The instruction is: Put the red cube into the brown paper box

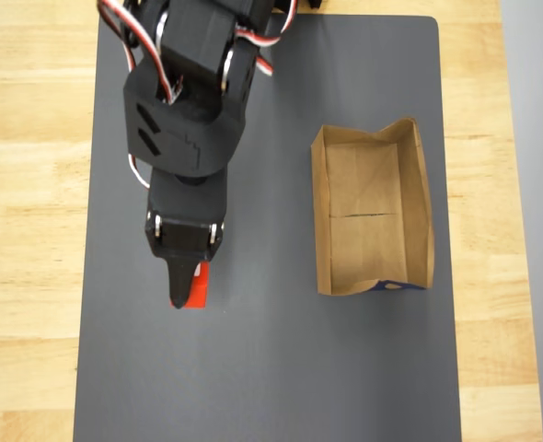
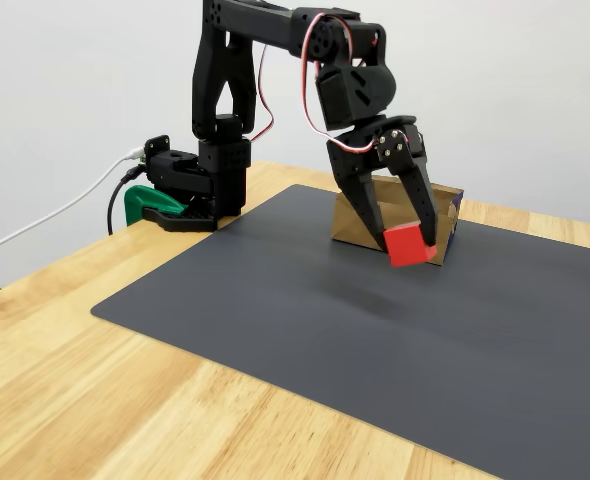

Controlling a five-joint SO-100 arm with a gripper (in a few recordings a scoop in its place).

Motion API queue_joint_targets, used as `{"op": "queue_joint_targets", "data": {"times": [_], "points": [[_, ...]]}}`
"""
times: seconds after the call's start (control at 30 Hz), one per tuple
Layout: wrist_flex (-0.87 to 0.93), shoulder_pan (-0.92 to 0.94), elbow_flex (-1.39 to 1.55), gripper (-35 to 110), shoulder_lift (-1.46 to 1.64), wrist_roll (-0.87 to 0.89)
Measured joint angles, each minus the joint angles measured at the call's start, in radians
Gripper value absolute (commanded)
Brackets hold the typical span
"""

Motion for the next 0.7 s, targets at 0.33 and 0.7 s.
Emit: {"op": "queue_joint_targets", "data": {"times": [0.33, 0.7], "points": [[-0.135, -0.224, 0.411, 0, 0.489, 0.054], [-0.097, -0.482, 0.589, 0, 0.704, 0.190]]}}
